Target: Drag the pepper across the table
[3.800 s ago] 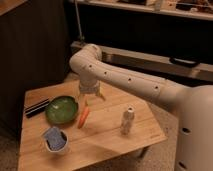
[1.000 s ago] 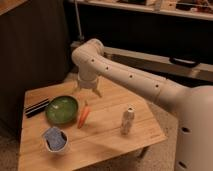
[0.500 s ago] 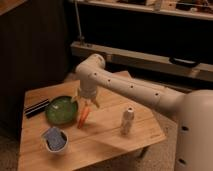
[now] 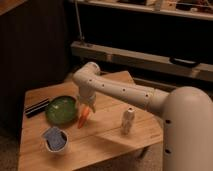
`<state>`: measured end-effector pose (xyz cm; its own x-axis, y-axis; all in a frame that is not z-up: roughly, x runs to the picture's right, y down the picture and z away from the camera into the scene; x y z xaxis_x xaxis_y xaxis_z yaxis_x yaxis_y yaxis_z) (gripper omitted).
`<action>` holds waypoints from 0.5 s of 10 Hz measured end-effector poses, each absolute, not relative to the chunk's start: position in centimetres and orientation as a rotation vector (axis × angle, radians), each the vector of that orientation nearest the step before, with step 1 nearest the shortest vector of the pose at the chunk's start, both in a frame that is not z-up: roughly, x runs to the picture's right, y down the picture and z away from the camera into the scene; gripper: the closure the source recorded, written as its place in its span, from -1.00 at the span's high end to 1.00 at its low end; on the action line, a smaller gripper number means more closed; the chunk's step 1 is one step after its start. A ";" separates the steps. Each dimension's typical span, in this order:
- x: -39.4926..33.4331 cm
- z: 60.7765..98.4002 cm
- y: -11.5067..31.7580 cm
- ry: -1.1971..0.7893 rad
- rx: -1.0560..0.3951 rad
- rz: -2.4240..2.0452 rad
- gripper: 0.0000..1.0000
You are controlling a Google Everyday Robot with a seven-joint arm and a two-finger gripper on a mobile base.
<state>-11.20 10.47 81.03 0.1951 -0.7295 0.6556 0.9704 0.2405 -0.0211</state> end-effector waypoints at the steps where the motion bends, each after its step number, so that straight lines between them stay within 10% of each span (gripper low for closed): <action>1: -11.2 81.7 10.9 -0.601 -0.507 -1.257 -0.20; 5: -11.2 82.7 11.3 -0.606 -0.534 -1.256 -0.22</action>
<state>-11.16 11.26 82.66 0.1956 -0.7048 0.6819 0.9724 0.2294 -0.0418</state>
